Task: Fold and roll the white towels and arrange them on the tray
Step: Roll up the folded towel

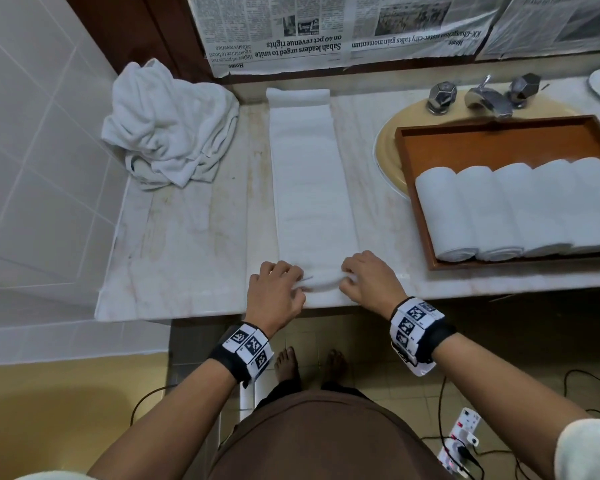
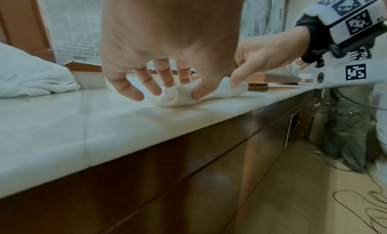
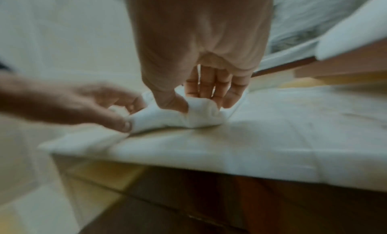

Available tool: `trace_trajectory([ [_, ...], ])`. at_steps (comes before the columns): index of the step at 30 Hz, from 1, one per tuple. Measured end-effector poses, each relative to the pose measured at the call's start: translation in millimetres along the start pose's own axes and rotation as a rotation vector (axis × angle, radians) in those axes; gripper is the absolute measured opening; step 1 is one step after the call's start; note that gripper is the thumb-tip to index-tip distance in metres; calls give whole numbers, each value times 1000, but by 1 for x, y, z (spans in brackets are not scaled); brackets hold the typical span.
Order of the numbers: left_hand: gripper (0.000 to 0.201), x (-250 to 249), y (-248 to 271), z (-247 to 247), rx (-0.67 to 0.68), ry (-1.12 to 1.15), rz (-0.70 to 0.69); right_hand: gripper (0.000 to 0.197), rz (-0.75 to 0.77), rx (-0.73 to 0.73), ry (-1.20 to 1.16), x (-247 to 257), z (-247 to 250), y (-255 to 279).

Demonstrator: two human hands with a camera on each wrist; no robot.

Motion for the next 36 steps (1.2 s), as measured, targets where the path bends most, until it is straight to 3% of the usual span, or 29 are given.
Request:
trace_trajectory([
  [3,34,6,-3,2,44,121,82,16,-100,26,-123,-13,6,-4],
  [7,25,18,-10,10,43,442,251,21,-169,-21,-256,-24,3,-5],
  [12,36,40,-22,4,148,405,404,19,-100,-139,-203,-22,1,-4],
  [16,31,40,-29,1,130,408,464,15,-17,-113,-15,-12,-4,-9],
  [19,25,33,-28,12,-31,310,395,25,47,-80,116,-6,0,-10],
  [22,17,18,-22,15,-171,156,141,41,71,12,246,-1,-3,-11],
  [23,13,12,-20,13,-196,128,60,40,75,14,259,0,-4,-12],
  [25,24,8,-15,5,-168,111,-12,34,81,-12,236,1,-6,-13],
  [28,48,9,-11,-4,-54,15,-26,23,86,-35,156,-1,-7,-16],
  [30,41,11,-14,0,-34,-13,-20,18,61,-34,93,-4,-2,-19],
  [32,34,13,-22,6,-30,19,11,25,9,6,10,-8,3,-23],
  [36,25,31,-26,12,32,268,173,32,-52,42,-160,-15,4,-23],
])
Point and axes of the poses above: each hand's wrist, its own y-axis away from the middle knuckle, its own z-axis out of the back of the hand, x = y × z, the point moved 7 cm from there along -y, towards the middle knuckle
